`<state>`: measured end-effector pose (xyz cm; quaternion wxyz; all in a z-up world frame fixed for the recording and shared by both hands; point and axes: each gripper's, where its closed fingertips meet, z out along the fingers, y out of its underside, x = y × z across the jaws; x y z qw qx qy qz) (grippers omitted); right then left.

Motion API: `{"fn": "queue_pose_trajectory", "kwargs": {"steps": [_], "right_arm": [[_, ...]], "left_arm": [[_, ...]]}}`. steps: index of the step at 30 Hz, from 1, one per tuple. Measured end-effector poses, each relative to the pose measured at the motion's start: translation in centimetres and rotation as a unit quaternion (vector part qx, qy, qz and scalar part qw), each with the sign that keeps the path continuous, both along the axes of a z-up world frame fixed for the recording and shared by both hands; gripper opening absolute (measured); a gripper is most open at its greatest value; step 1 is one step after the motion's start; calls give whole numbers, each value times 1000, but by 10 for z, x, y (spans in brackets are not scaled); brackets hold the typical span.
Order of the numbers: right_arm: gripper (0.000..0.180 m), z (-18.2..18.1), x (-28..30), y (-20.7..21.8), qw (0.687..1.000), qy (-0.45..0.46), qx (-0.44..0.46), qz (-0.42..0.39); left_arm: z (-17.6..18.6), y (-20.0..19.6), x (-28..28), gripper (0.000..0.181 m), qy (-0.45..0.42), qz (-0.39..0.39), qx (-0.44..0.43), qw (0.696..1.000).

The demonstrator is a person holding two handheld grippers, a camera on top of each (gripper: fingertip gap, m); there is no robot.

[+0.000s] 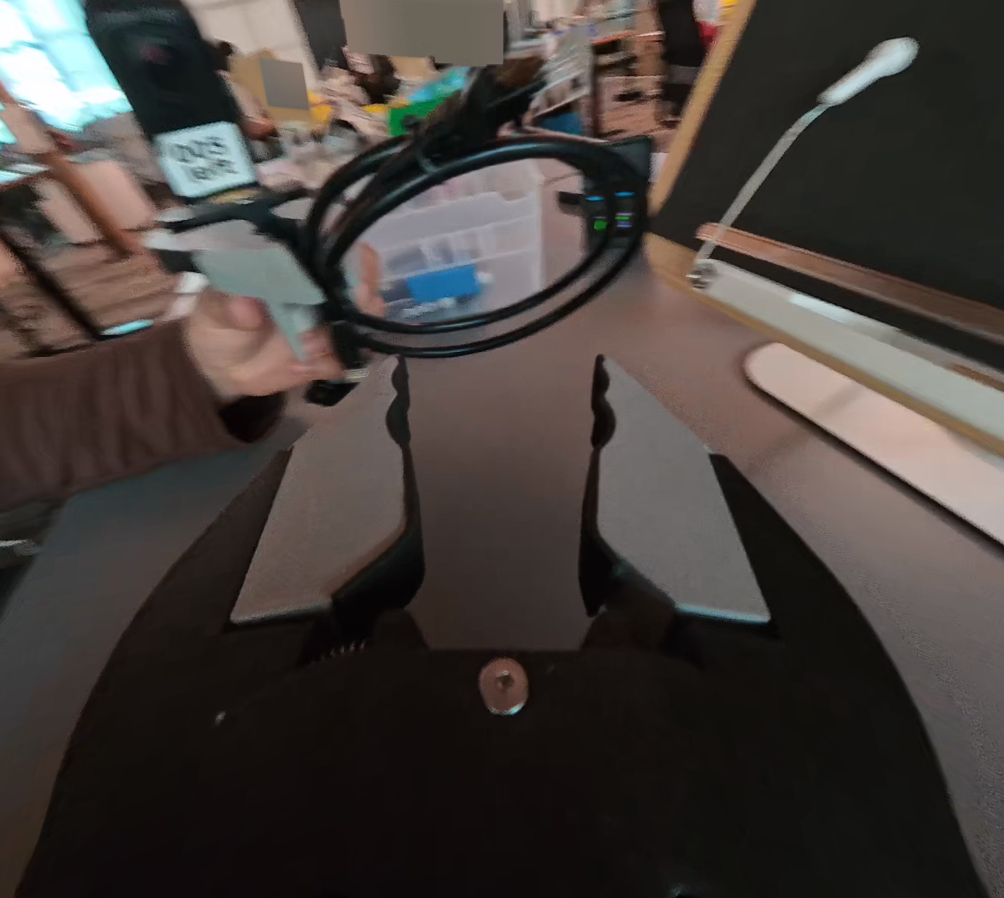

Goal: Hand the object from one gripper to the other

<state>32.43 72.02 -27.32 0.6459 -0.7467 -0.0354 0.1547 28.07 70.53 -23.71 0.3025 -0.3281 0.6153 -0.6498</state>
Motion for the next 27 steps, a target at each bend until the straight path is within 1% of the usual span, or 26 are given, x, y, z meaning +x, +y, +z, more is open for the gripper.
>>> {"fn": "queue_pose_trajectory", "kwargs": {"steps": [1,2,4,7,10,11,12,14,15,17,19,21,23,25,27], "right_arm": [[64,5,-10,-2,999,25,7,35],[66,12,-16,-4,997,52,19,58],[72,24,-22,-8,990,103,44,84],[74,24,-18,-5,985,152,38,78],[71,21,-14,-1,983,172,30,58],[63,20,-12,1,982,180,26,49],[46,19,-10,1,980,191,23,43],[29,19,-5,1,975,221,20,32],[22,19,-4,0,972,232,21,33],[20,17,-3,-1,968,247,8,44],[17,17,5,-3,968,250,10,34],[16,21,14,-8,968,248,18,32],[14,25,21,-15,969,243,24,33],[14,25,18,-17,976,213,17,38],[14,28,16,-20,980,191,19,47]], "left_arm": [[1,6,2,3,-7,25,14,1000],[-3,14,6,3,-10,68,52,996],[-16,26,15,4,-9,147,159,976],[-26,10,19,4,-23,166,258,952],[-37,6,26,4,-30,210,357,910],[-41,6,27,4,-31,222,388,894],[-44,6,29,4,-32,230,412,881],[-46,6,30,4,-38,246,441,862],[-45,5,30,5,-40,251,449,857],[-48,4,31,5,-29,257,451,854],[-50,1,32,24,-18,258,432,864],[-44,5,32,43,-12,282,396,874],[-36,10,29,44,-8,290,352,890],[-28,12,24,53,-2,281,281,918],[-23,19,21,55,13,275,218,936]]}}
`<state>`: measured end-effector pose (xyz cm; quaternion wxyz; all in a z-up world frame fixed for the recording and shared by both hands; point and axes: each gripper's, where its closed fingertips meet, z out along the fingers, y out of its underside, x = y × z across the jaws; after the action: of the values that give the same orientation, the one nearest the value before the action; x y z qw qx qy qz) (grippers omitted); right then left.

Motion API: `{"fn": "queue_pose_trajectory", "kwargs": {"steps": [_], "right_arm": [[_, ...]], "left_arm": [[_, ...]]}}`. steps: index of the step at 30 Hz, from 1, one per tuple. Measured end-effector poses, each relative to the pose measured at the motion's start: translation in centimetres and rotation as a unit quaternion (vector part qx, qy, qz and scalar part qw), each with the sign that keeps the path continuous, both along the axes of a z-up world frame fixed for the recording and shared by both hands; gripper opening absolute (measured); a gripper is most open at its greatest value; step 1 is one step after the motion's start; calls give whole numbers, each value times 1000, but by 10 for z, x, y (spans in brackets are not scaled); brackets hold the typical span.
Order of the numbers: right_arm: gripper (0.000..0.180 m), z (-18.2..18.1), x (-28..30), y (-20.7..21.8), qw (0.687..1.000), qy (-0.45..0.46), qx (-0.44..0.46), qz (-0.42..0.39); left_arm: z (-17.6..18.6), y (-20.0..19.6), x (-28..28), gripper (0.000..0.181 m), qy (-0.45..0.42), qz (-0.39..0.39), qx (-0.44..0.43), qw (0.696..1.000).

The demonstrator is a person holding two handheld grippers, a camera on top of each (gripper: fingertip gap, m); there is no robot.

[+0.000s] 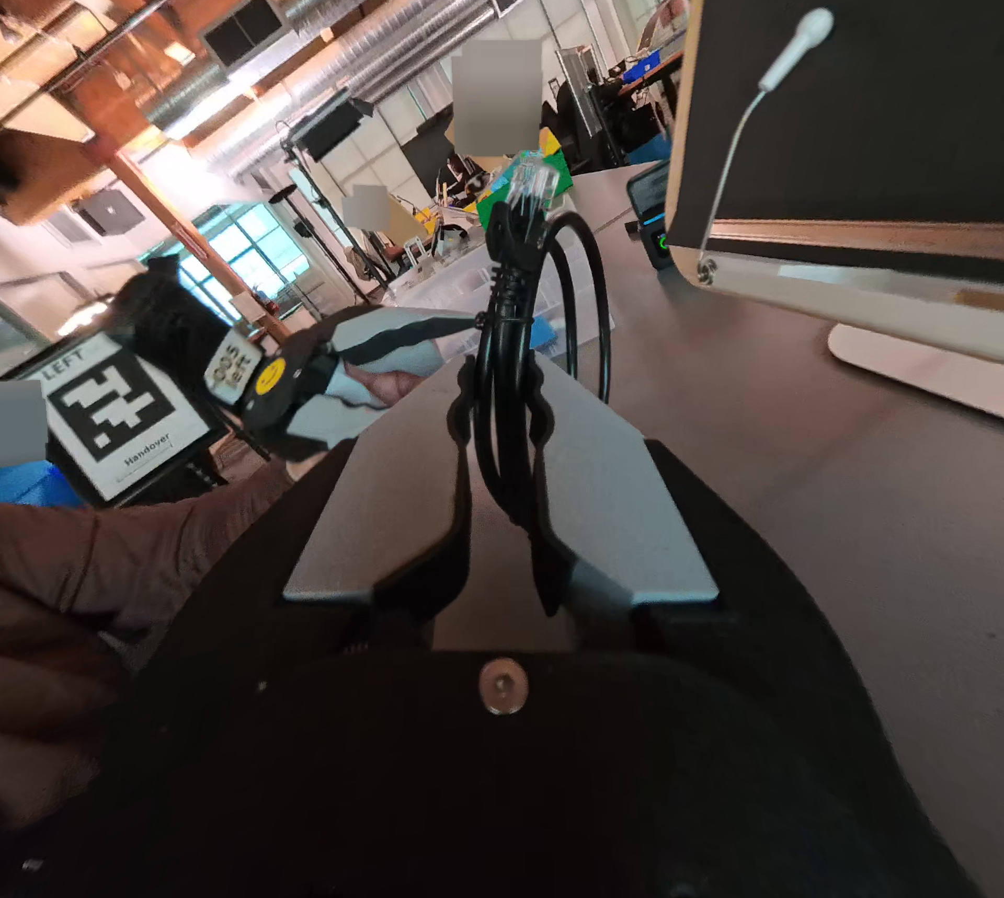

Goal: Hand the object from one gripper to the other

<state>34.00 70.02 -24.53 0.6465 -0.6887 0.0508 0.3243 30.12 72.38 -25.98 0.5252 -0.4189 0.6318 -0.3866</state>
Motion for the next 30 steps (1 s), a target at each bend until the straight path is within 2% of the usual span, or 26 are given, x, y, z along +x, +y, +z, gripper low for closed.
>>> {"fn": "queue_pose_trajectory", "kwargs": {"steps": [5,10,12,15,16,17,18,19,20,22,25,26,28,30], "right_arm": [[15,10,-16,-8,998,-37,21,49],[14,13,-38,-20,989,-93,28,110],[14,16,-49,-27,984,-101,38,142],[14,28,-55,-38,978,-91,71,173],[13,31,-56,-42,976,-89,78,183],[13,32,-60,-49,971,-97,82,202],[13,31,-66,-55,965,-108,89,224],[13,31,-70,-59,961,-117,92,235],[13,31,-72,-59,959,-122,92,237],[13,30,-75,-58,959,-121,92,239],[13,29,-86,-64,949,-113,97,276],[13,28,-88,-65,947,-118,95,283],[13,23,-83,-56,955,-133,76,254],[15,21,-57,-37,976,-133,50,162]], "left_arm": [[-1,24,-2,67,15,5,-87,996],[-2,14,-8,76,34,-75,-130,988],[-2,4,-12,69,42,-121,-153,980],[-2,-2,-16,42,47,-160,-182,969],[-2,-6,-19,38,50,-180,-195,963],[-1,-10,-20,41,50,-198,-214,955],[1,-12,-21,49,51,-209,-232,949],[2,-11,-20,67,53,-209,-246,945],[3,-12,-21,71,55,-217,-252,941],[11,-19,-27,68,39,-244,-252,936],[11,-25,-29,66,28,-250,-217,943],[8,-28,-29,60,34,-250,-201,946],[2,-33,-30,5,43,-252,-164,953],[0,-19,-20,0,30,-190,-110,975]]}}
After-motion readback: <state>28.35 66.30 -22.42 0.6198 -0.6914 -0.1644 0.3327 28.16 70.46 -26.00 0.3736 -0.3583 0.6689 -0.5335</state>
